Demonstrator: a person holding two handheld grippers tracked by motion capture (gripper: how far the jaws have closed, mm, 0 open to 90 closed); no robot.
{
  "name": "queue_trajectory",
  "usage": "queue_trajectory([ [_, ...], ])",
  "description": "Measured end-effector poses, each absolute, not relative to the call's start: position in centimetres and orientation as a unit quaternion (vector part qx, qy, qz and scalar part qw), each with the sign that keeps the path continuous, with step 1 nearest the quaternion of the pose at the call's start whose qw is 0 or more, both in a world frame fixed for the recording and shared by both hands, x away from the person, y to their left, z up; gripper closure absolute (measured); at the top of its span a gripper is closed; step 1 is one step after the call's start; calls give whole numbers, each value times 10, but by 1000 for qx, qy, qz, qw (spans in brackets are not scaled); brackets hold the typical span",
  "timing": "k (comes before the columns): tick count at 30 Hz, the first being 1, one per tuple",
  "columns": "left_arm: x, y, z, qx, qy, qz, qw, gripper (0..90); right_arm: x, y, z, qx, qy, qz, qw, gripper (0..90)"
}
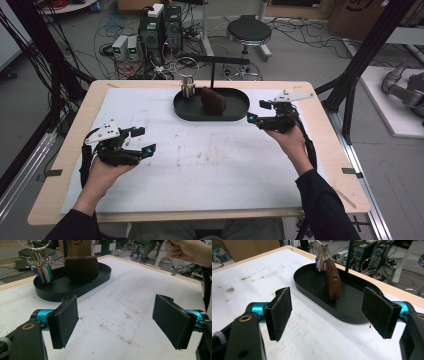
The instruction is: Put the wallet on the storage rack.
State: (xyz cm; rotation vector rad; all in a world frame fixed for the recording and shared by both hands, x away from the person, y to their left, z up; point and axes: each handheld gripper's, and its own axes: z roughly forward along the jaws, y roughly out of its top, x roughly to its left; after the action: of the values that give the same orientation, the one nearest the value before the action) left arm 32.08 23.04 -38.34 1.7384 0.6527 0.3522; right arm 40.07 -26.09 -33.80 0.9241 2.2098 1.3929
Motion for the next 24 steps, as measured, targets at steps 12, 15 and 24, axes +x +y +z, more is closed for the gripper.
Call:
queue_trajectory([
  [12, 327, 232, -393, 744, 297, 156, 578, 207, 358, -314, -363, 352, 772, 488, 205, 235],
  [15, 328, 233, -395, 741, 302, 161, 578, 207, 351, -324, -369, 357, 765, 491, 216, 230],
  [24, 331, 233, -396, 738, 304, 175, 577, 207, 342, -344, -379, 366, 749, 500, 235, 216],
])
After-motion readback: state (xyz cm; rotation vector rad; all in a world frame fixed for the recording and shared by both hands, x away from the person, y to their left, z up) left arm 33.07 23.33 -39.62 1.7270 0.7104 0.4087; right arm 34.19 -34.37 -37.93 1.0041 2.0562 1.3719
